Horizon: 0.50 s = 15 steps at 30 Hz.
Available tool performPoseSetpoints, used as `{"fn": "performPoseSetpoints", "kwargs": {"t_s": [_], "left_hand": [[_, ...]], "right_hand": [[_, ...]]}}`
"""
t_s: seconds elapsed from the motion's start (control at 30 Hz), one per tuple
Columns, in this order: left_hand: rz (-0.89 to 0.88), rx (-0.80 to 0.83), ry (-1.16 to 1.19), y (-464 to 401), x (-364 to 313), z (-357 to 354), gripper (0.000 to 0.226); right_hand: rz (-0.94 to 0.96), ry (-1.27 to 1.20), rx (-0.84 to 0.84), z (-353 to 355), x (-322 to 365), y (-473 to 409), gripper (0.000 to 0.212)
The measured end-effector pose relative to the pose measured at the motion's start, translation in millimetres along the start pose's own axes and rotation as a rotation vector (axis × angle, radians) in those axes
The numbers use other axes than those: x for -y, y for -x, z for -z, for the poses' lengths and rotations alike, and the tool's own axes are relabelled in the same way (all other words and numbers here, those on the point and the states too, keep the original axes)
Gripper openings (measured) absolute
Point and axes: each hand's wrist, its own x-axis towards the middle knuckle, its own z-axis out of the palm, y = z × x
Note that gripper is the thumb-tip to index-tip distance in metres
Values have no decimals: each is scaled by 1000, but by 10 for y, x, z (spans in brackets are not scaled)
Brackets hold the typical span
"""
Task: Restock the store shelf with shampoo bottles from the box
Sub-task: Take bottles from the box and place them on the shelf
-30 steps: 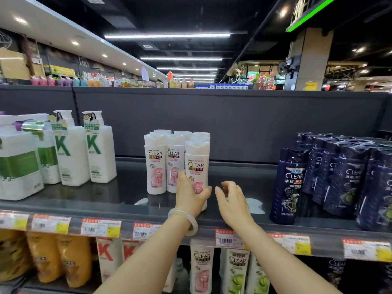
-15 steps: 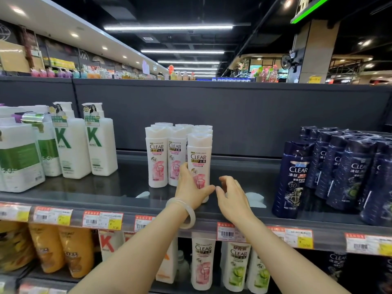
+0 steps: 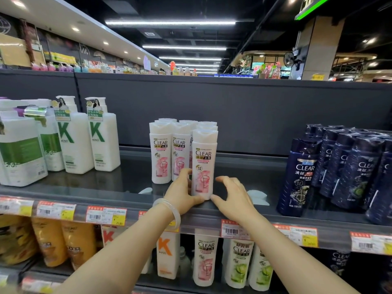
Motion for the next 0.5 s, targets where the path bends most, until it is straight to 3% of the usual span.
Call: {"fn": "performPoseSetpoints", "kwargs": {"t_s": [0.5], "left_hand": [[42,-12,-6,-42,39,-27,66]], "right_hand": [[-26,103,20,-47,32,-19,48]]}}
